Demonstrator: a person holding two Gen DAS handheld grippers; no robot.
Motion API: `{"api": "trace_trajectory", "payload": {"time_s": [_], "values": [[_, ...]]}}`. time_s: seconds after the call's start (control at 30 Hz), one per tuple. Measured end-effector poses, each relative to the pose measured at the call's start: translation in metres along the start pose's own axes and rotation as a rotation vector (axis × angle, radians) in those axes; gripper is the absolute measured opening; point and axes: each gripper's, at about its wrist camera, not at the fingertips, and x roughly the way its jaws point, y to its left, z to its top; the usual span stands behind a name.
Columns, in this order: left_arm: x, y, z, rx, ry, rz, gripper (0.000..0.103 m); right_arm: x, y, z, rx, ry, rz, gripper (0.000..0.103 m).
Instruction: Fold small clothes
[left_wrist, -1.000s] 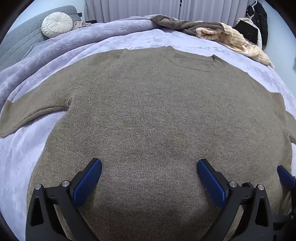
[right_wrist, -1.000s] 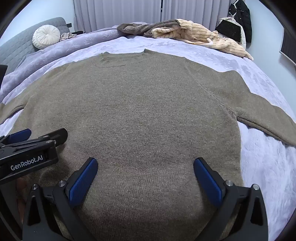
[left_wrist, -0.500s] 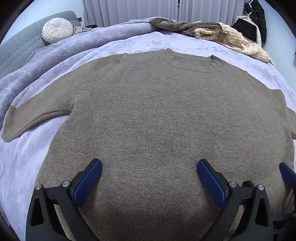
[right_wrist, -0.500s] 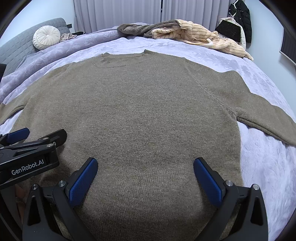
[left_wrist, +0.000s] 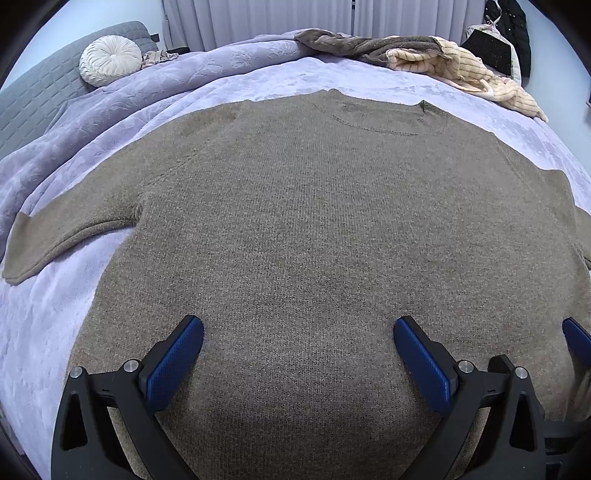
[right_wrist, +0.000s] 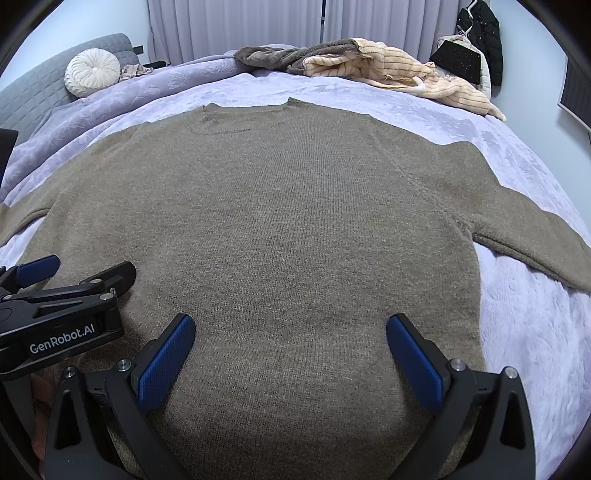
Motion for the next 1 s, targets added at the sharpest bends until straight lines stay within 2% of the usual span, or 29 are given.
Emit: {"api": "trace_trajectory", "payload": {"time_s": [0.27, 0.4, 0.57, 0.8, 1.0], "values": [[-0.007, 0.000, 0.002, -0.014, 0.012, 0.014, 0.103, -0.001, 0.003, 0.007, -0.020, 0.041, -0.009, 0.103], [-0.020, 0.004, 0.009, -0.017, 0.019, 0.022, 0.103, -0.010, -0.001, 0.016, -0.017, 0.057, 0.020, 0.103], [-0.044, 0.011, 0.024, -0.052, -0.009, 0.064, 0.103, -0.028, -0.006, 0.028, -0.030, 0.034, -0.019, 0.103], [-0.071, 0.000, 0.039, -0.043, -0.045, 0.038, 0.103, -0.057, -0.007, 0.041, -0.061, -0.041, -0.049, 0.103], [-0.085, -0.024, 0.047, 0.007, -0.069, 0.012, 0.103, -0.071, -0.022, 0.050, -0.022, -0.091, -0.071, 0.103]]}}
